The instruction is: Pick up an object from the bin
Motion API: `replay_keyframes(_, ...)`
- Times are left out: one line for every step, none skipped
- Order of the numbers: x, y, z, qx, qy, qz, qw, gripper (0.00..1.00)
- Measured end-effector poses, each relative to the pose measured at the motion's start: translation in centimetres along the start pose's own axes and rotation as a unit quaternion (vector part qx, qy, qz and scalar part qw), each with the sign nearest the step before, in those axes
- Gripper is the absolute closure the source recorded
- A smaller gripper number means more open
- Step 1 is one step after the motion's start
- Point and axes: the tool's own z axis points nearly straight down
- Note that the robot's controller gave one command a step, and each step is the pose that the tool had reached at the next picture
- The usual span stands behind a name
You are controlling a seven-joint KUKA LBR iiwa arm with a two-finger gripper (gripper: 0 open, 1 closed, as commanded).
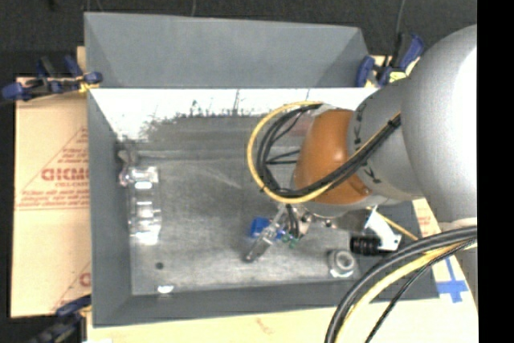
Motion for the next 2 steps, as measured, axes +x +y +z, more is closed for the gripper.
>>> replay_keyframes(-0.1,0.2,-0.3,-0.003,-0.0014,-0.001,1.0,1.0)
replay_keyframes(-0.4,0.3,-10.4,-0.002,0.0012,-0.004,1.0,1.0)
